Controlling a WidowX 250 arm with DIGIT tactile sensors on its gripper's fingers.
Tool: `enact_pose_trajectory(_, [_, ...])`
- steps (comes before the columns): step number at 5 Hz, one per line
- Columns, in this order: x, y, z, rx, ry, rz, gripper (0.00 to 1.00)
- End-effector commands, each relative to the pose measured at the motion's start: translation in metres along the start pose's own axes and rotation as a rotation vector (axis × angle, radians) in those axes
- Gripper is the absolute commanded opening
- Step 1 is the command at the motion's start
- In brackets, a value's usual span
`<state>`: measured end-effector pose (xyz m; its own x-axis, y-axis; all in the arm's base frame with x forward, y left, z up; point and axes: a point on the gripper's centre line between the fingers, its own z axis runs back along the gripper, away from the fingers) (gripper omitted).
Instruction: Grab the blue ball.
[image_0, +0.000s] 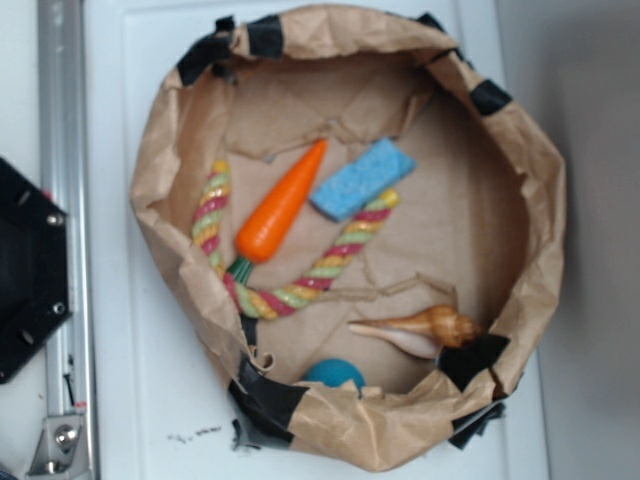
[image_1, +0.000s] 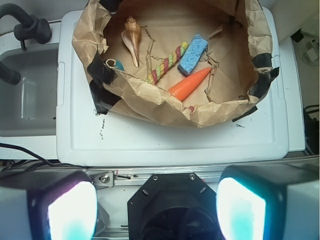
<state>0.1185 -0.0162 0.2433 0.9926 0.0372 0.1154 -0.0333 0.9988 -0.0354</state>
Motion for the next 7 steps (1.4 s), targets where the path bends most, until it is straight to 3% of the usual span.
enact_pose_trajectory(1, [0.000, 0.000, 0.000, 0.000, 0.000, 0.000, 1.00])
enact_pose_trajectory(2, [0.026, 0.017, -0.040, 0.034, -0.006, 0.248, 1.00])
enact_pose_trajectory(3, [0.059, 0.018, -0.063, -0.008, 0.049, 0.508, 1.00])
enact_pose_trajectory(4, [0.089, 0.013, -0.098, -0.087, 0.139, 0.775, 1.00])
enact_pose_trajectory(5, [0.113, 0.008, -0.142, -0.115, 0.211, 1.037, 1.00])
enact_pose_trajectory(6, [0.123, -0.011, -0.167, -0.115, 0.214, 1.083, 1.00])
enact_pose_trajectory(7, [0.123, -0.042, -0.188, -0.198, 0.287, 1.116, 1.00])
